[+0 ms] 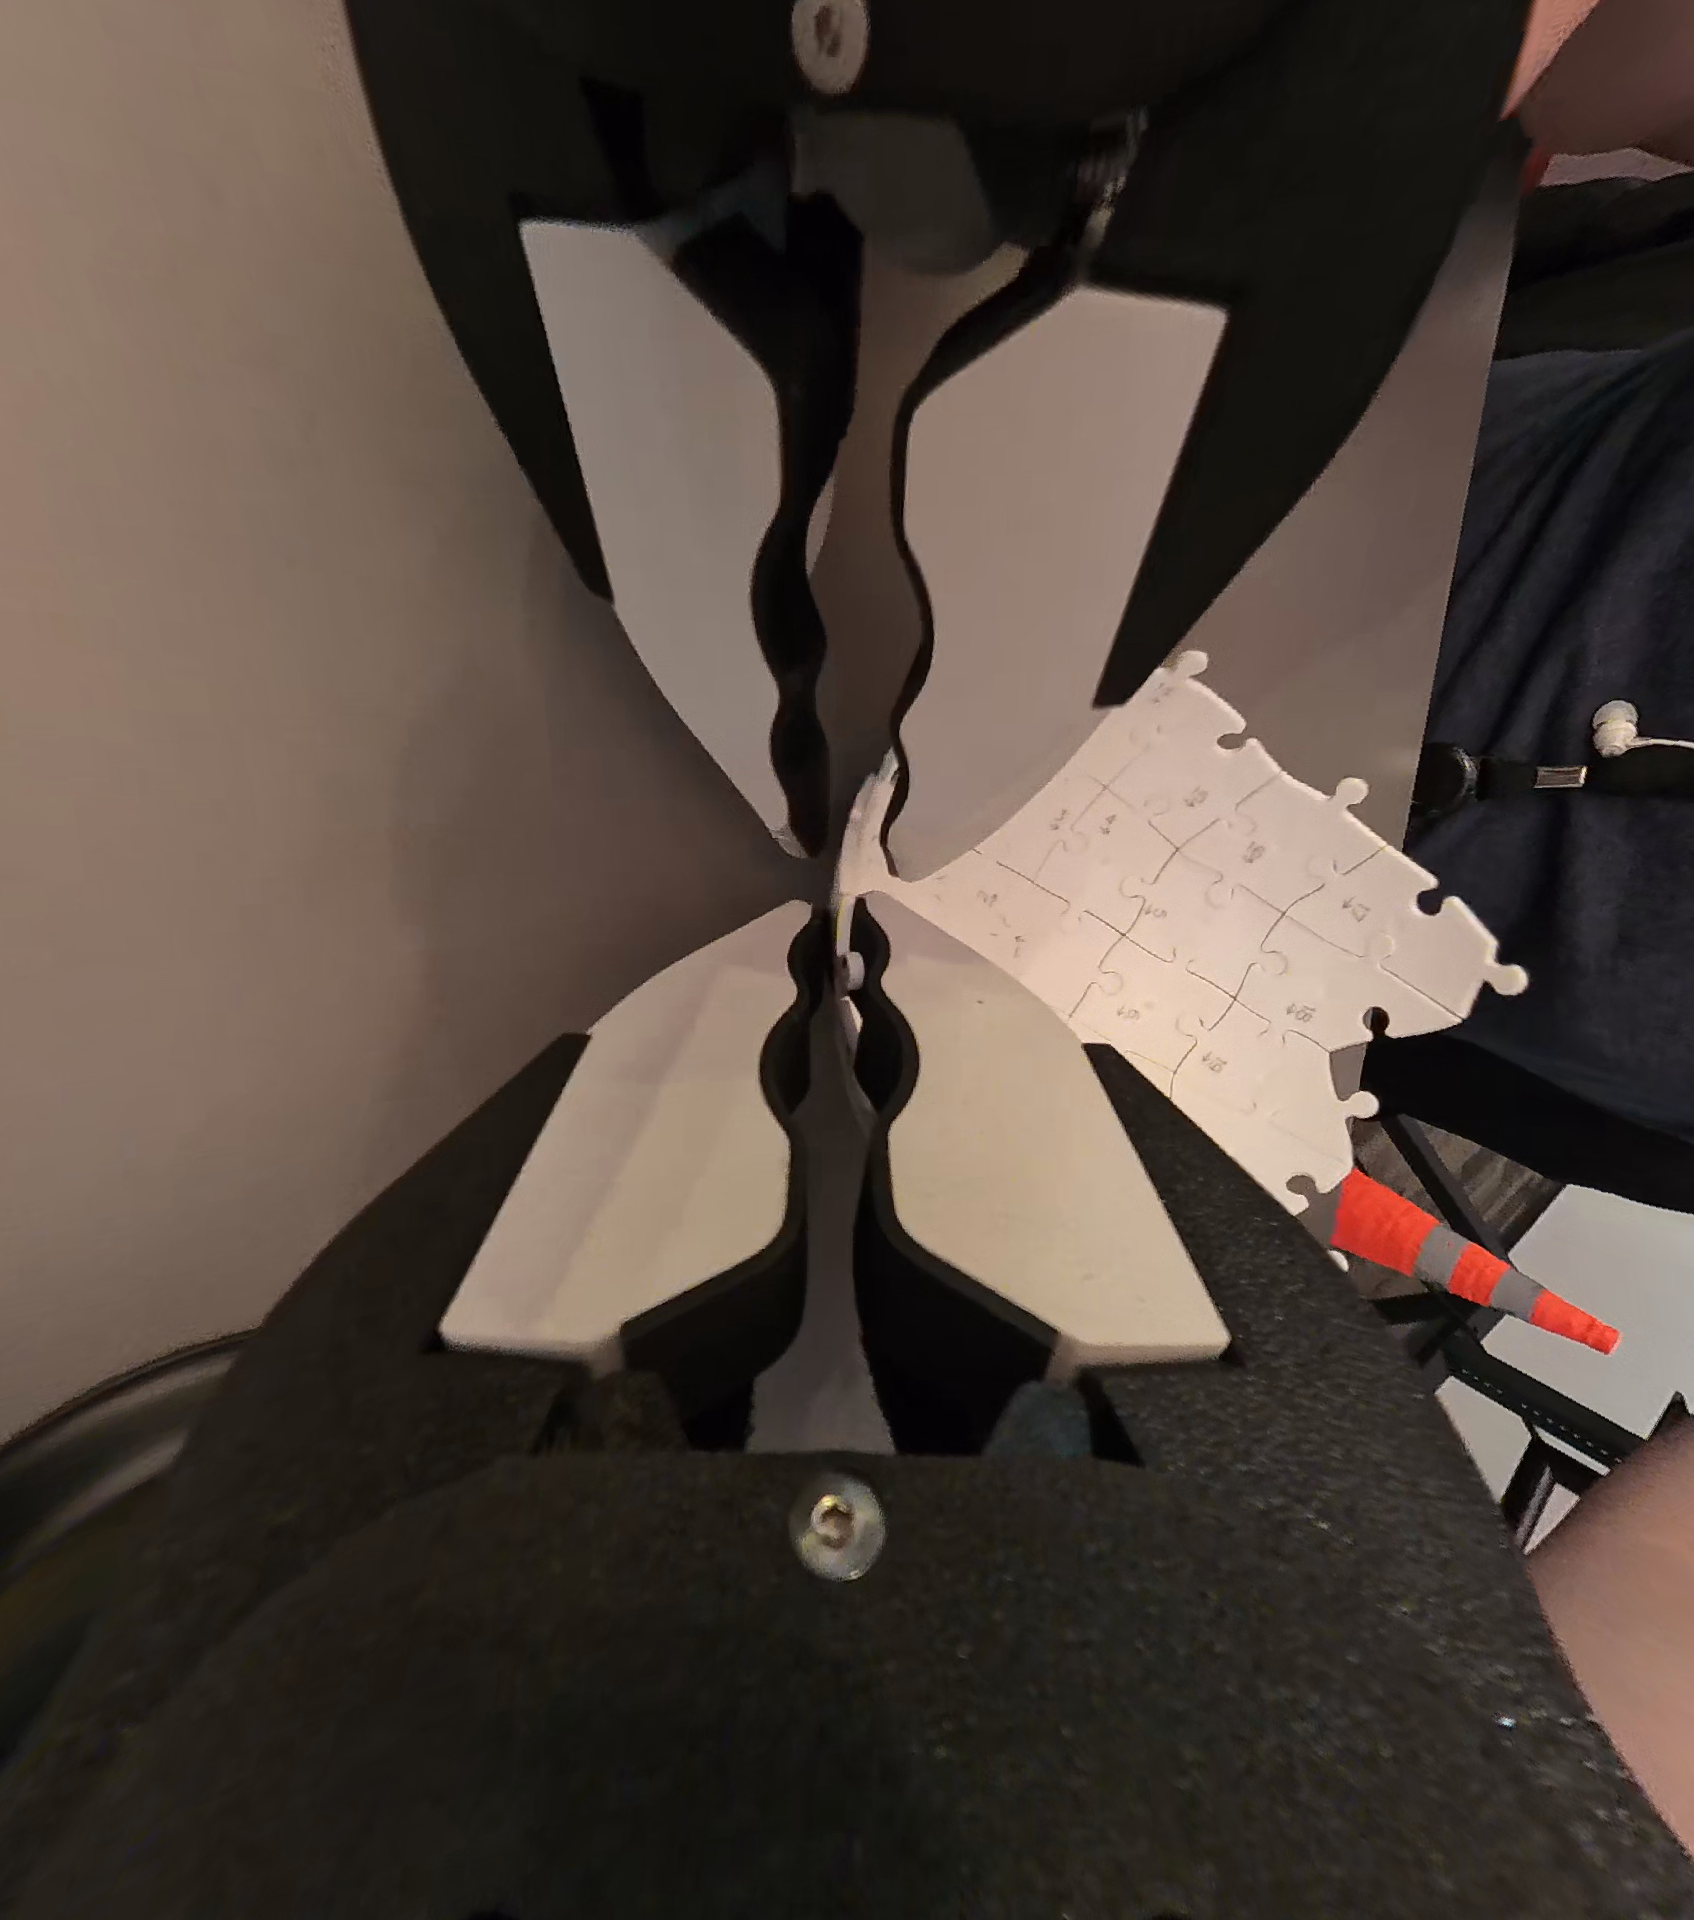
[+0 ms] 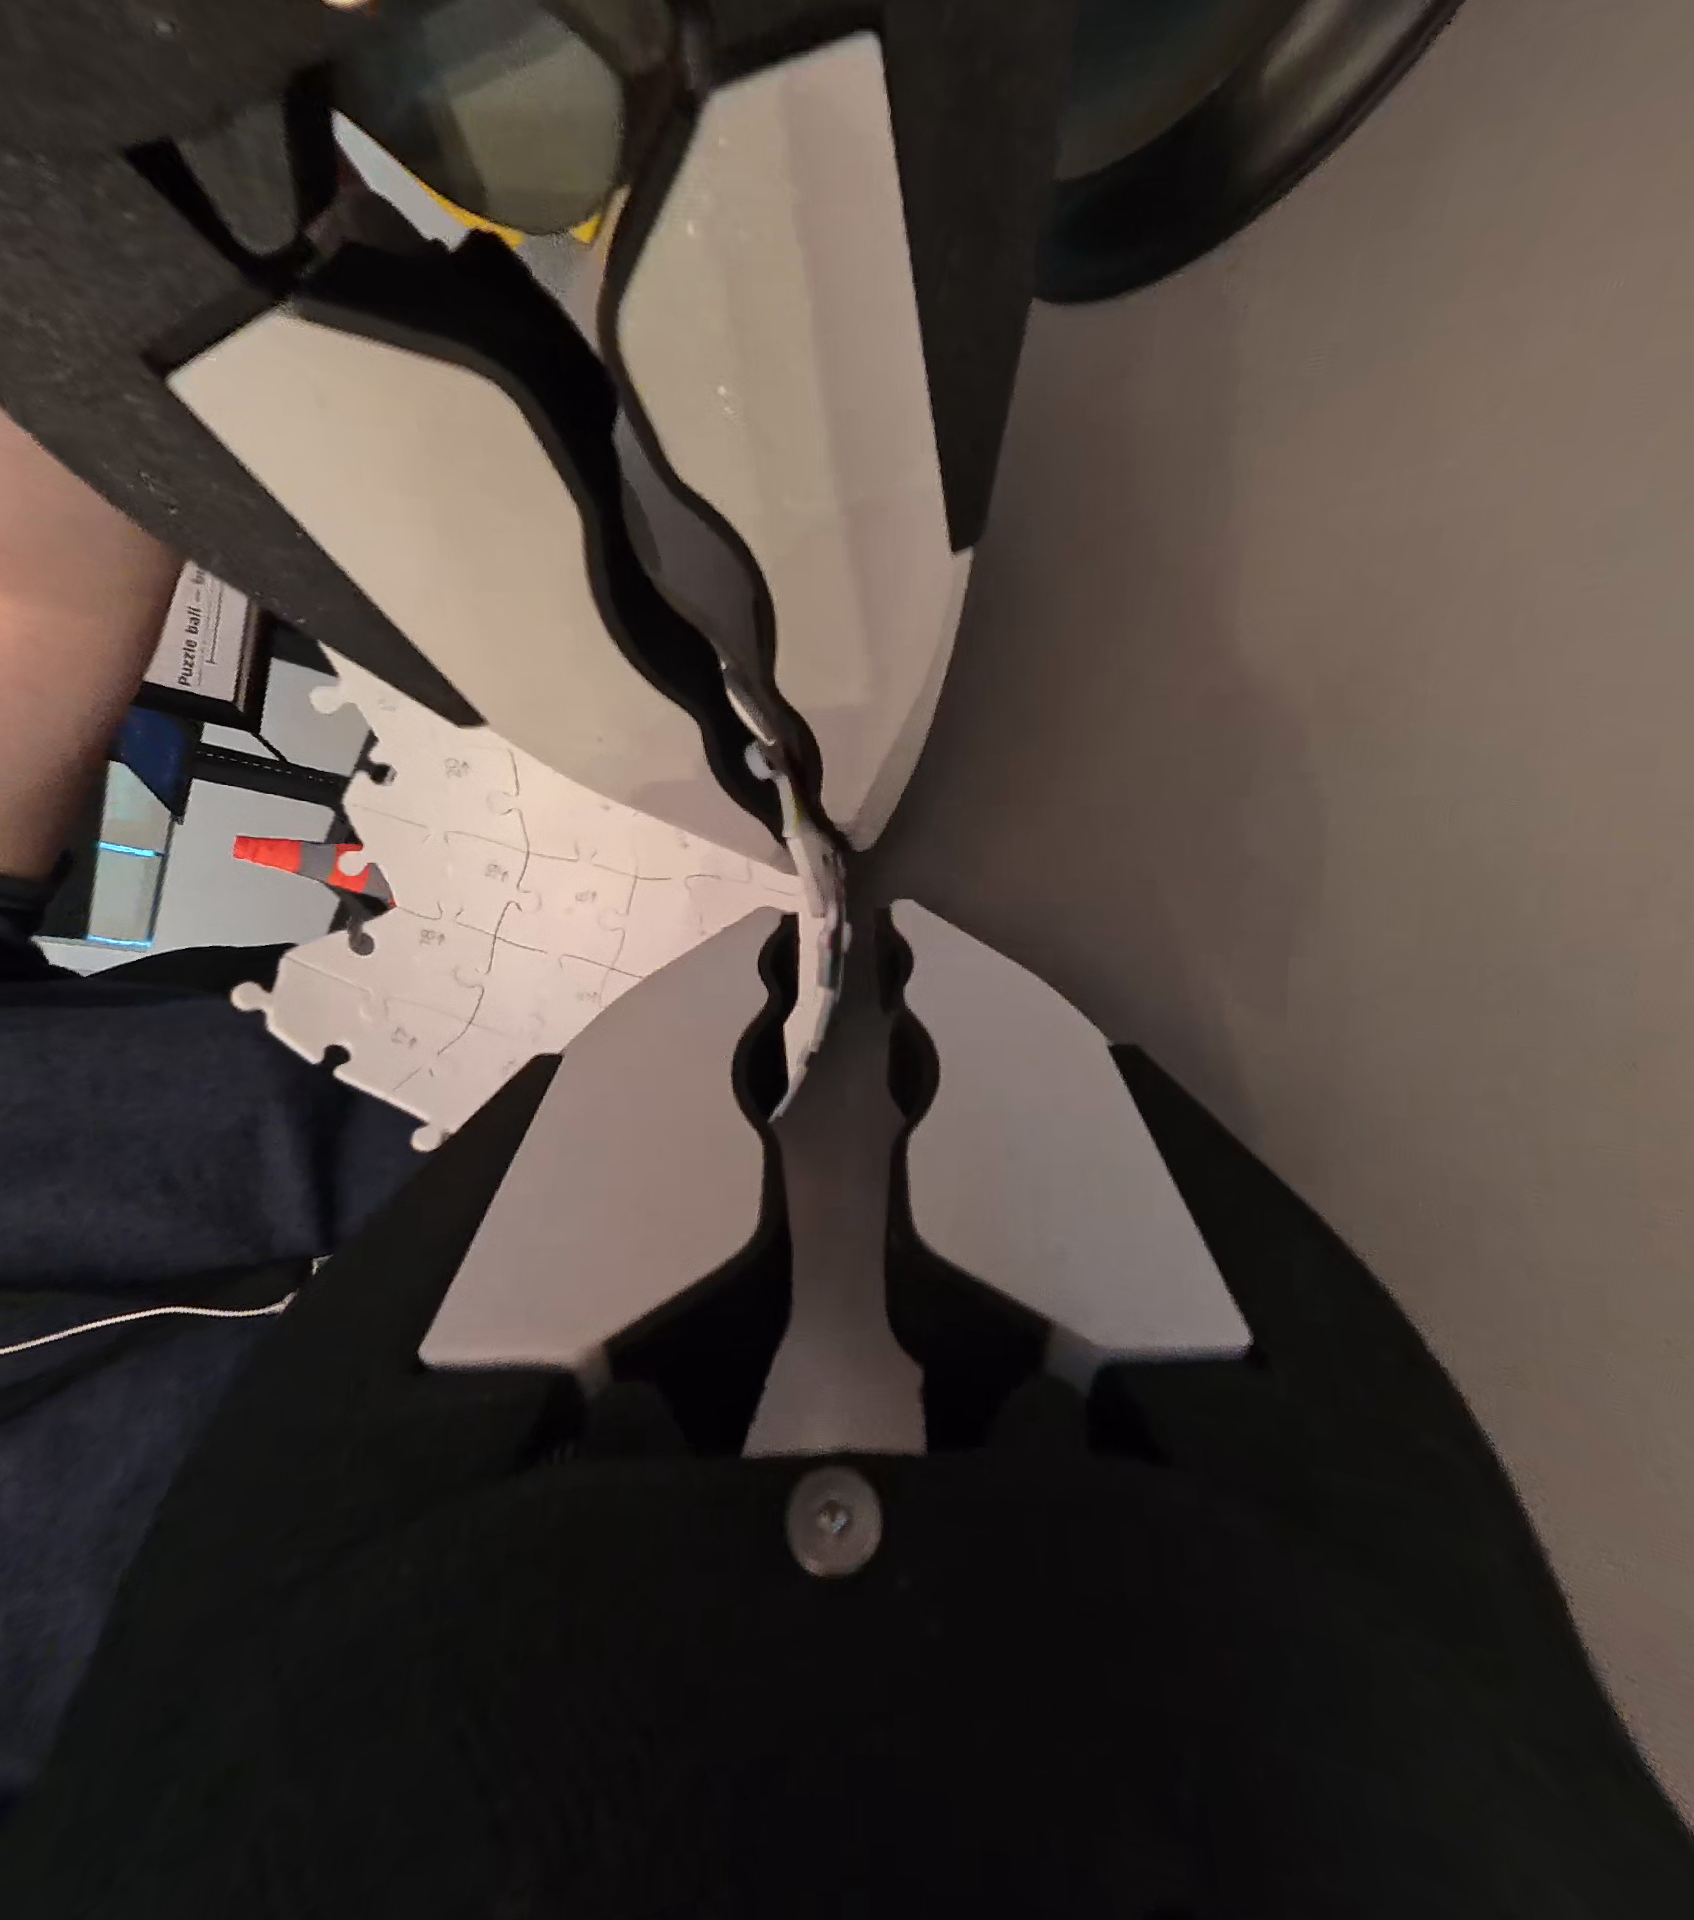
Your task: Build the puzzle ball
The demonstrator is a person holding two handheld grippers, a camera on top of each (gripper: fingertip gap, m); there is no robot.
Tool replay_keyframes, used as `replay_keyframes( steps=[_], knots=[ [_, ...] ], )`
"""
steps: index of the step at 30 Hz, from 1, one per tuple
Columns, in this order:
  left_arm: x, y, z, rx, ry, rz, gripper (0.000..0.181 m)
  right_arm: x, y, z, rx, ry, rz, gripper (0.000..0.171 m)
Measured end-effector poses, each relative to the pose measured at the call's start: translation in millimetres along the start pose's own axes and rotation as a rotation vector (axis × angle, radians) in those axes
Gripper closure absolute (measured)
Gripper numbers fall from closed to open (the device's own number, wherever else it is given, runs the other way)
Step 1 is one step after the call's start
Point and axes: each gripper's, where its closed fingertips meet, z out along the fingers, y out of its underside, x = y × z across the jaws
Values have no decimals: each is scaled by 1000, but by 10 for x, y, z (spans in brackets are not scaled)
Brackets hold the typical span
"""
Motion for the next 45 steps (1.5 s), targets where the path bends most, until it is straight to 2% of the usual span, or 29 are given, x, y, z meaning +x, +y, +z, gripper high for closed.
replay_keyframes(
  steps=[11,21,27,33,39,41,45],
  knots=[
    [14,-12,-8,3,-2,15,178,-20,56,28,-36,-31,23,164],
    [6,-19,-11,3,-10,13,178,0,57,24,-39,8,39,167],
    [-7,-7,-36,-1,-25,7,178,7,29,31,-11,65,57,167],
    [-16,32,-30,-16,-27,-26,178,-3,6,81,23,-11,108,167],
    [-24,42,-58,1,-24,-40,178,-1,-40,81,37,-7,82,165],
    [-7,33,-38,1,-14,-36,178,-30,-83,80,62,-30,82,158],
    [-4,8,-20,-1,-9,-33,179,-14,-46,74,28,2,47,160]
  ],
)
